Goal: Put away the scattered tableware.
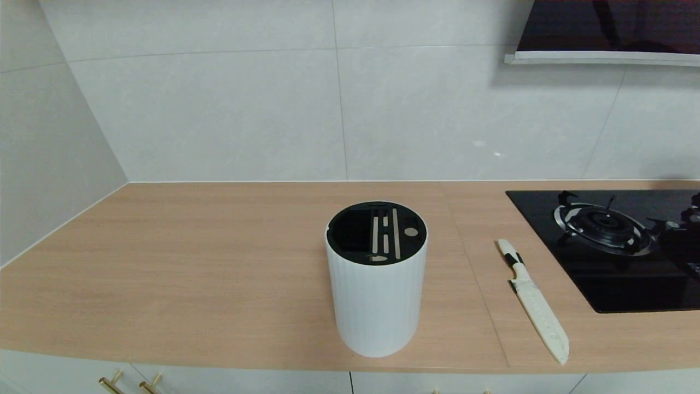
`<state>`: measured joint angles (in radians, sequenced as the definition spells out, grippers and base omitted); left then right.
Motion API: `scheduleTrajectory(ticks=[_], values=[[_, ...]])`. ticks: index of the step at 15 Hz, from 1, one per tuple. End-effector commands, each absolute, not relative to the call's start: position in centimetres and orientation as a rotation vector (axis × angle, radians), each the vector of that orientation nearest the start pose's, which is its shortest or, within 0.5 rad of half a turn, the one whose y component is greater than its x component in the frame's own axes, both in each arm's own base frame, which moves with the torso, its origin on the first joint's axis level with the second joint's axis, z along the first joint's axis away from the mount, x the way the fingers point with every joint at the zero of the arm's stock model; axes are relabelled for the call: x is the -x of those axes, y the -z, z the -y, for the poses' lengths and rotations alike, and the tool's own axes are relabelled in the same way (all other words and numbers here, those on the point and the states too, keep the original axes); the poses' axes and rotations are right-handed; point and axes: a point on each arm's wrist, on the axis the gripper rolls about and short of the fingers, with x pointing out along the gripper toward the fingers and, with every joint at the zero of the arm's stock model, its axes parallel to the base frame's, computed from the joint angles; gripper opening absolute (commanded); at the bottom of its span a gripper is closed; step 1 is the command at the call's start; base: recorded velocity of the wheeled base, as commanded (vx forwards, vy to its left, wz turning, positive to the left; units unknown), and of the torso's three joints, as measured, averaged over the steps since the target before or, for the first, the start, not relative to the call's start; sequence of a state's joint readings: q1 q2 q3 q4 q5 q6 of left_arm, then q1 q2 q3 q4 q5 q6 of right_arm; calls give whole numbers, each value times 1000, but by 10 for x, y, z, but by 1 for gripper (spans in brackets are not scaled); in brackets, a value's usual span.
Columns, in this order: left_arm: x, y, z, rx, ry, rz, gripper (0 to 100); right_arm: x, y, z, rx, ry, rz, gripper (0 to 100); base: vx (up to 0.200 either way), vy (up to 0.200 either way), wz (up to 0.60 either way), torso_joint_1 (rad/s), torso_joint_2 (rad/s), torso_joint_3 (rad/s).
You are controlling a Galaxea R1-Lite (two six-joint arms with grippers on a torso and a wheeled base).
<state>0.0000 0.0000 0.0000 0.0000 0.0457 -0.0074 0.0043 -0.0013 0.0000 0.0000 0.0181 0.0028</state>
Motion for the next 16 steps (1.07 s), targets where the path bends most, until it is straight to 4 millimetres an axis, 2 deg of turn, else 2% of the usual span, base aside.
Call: scheduleTrajectory(ticks=[1, 10, 16], values=[[23, -76, -1, 8, -46, 2, 100, 23, -75, 0, -3, -23, 0, 100, 0, 0, 0, 261, -559, -315], [23, -75, -1, 8, -46, 0, 100, 23, -75, 0, -3, -23, 0, 100, 0, 0, 0, 245, -511, -271], [23, -75, -1, 9, -46, 0, 100, 23, -75, 0, -3, -23, 0, 100, 0, 0, 0, 27, -55, -27]])
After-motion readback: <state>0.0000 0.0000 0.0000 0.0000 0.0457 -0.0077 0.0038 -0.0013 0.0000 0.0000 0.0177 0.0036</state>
